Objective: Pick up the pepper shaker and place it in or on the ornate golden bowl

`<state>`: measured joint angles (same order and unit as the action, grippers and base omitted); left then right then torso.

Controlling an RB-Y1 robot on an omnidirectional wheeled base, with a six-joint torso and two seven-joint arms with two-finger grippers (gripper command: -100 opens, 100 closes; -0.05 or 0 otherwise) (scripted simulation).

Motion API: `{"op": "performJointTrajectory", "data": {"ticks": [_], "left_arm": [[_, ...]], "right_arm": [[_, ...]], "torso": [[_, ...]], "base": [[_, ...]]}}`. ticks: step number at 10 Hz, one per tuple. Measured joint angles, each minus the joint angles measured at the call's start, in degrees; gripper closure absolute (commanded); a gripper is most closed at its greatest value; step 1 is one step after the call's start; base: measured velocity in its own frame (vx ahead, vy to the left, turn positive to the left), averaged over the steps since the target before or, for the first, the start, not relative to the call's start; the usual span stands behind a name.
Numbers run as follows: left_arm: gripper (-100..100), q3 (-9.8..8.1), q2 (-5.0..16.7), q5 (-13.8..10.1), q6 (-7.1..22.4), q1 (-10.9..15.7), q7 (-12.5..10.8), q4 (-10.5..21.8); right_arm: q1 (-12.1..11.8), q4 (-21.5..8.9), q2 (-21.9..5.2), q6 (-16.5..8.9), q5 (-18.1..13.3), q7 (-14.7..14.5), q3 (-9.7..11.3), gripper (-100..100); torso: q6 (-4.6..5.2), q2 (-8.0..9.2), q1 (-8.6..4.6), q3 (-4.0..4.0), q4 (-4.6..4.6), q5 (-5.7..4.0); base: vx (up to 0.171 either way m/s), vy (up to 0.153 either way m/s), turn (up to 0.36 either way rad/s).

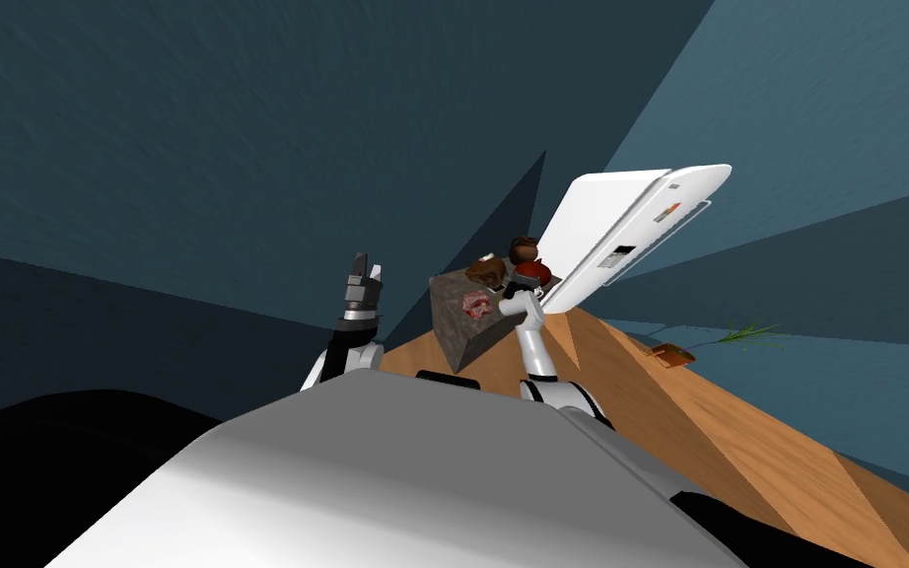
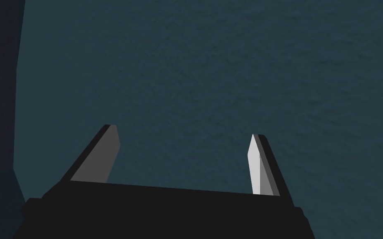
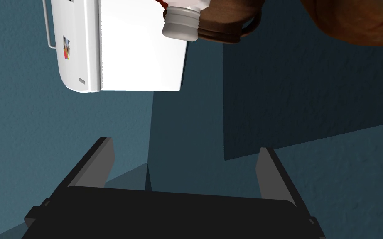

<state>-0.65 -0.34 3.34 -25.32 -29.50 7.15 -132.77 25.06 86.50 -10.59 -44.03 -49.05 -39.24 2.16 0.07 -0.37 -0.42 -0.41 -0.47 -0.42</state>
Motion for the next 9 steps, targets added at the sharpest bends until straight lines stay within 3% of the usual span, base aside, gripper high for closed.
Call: {"op": "performJointTrajectory", "data": {"ticks": [3, 4, 9], "left_arm": [[0, 0.00, 0.00, 0.00, 0.00, 0.00, 0.00, 0.00], [0, 0.00, 0.00, 0.00, 0.00, 0.00, 0.00, 0.00], [0, 0.00, 0.00, 0.00, 0.00, 0.00, 0.00, 0.00]], "right_arm": [[-1.80, 5.34, -0.98, -4.41, 2.76, -2.07, 2.10, -100], [-1.84, 5.54, -1.01, -4.68, 2.82, -2.16, 2.14, 0], [-1.84, 5.52, -1.01, -4.66, 2.81, -2.15, 2.13, 0]], "torso": [[0.02, 0.01, 0.02, 0.00, 0.00, 0.00], [0.02, 0.00, 0.08, 0.00, 0.00, 0.01], [0.02, 0.00, 0.15, -0.01, 0.00, 0.03]], "base": [[0.002, -0.029, 0.056], [0.000, 0.000, 0.000], [0.000, 0.000, 0.000]]}}
